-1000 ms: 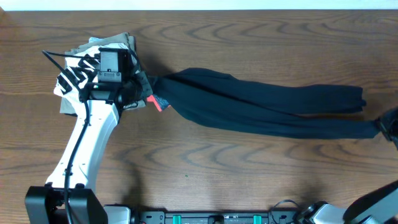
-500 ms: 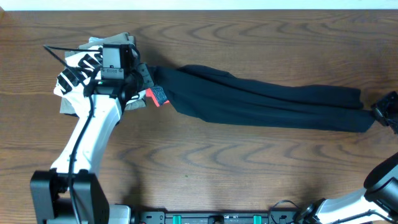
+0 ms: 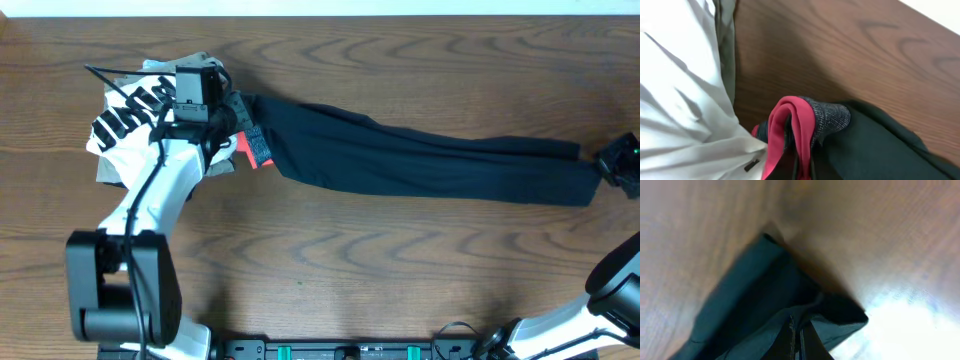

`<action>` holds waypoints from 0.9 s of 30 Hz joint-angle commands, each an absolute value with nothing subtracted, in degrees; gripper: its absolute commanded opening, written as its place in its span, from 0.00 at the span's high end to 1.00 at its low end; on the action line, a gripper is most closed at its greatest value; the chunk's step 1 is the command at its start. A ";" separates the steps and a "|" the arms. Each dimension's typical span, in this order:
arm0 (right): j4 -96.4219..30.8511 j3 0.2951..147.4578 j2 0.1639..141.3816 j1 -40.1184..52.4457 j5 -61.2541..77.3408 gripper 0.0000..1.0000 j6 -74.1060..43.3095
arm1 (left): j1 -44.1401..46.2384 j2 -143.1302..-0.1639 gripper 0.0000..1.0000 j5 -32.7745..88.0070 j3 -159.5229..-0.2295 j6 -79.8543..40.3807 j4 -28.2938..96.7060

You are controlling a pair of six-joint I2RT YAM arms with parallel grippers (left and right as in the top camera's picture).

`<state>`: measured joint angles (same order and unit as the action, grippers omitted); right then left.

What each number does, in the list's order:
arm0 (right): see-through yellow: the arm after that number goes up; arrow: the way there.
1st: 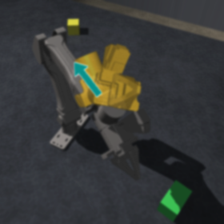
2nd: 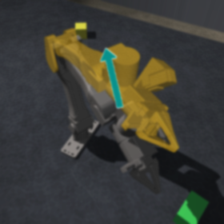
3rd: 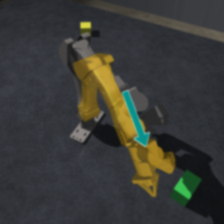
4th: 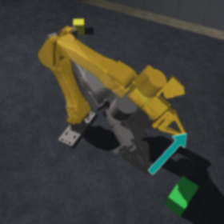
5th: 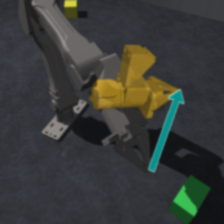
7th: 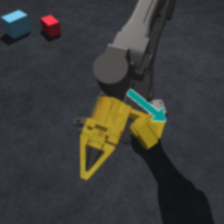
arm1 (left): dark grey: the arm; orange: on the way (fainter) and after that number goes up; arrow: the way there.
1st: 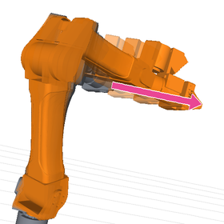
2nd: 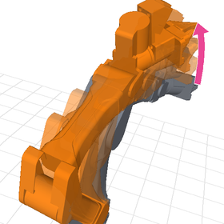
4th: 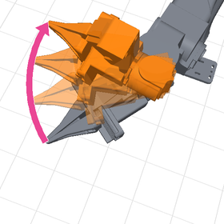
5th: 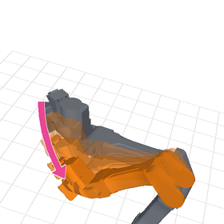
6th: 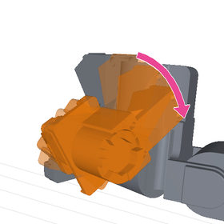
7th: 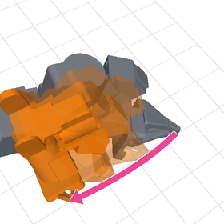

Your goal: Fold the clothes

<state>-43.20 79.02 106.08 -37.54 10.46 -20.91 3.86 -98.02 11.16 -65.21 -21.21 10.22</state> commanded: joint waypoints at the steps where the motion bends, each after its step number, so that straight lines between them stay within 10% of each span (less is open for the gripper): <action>1: -41.32 80.58 106.69 -35.20 9.85 0.98 -23.88 | 3.73 -100.44 0.94 9.82 -64.99 -21.76 8.03; 5: -36.58 80.58 108.14 -33.08 9.87 0.98 -27.55 | 3.70 -102.67 0.93 9.82 -64.99 -21.74 3.09; 12: -29.28 80.60 114.87 -32.01 11.44 0.81 -33.19 | 3.70 -106.13 0.48 9.78 -64.99 -21.52 -4.47; 19: -33.01 80.62 117.32 -32.62 12.08 0.61 -26.72 | 3.70 -105.73 0.49 14.22 -64.99 -19.53 2.70; 27: -40.82 80.68 114.74 -32.82 13.17 0.60 -18.87 | 3.70 -103.83 0.56 18.96 -64.99 -13.17 11.44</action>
<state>-39.81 79.94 117.58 -32.40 12.10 -23.16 3.86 -105.95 16.84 -65.19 -17.26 10.41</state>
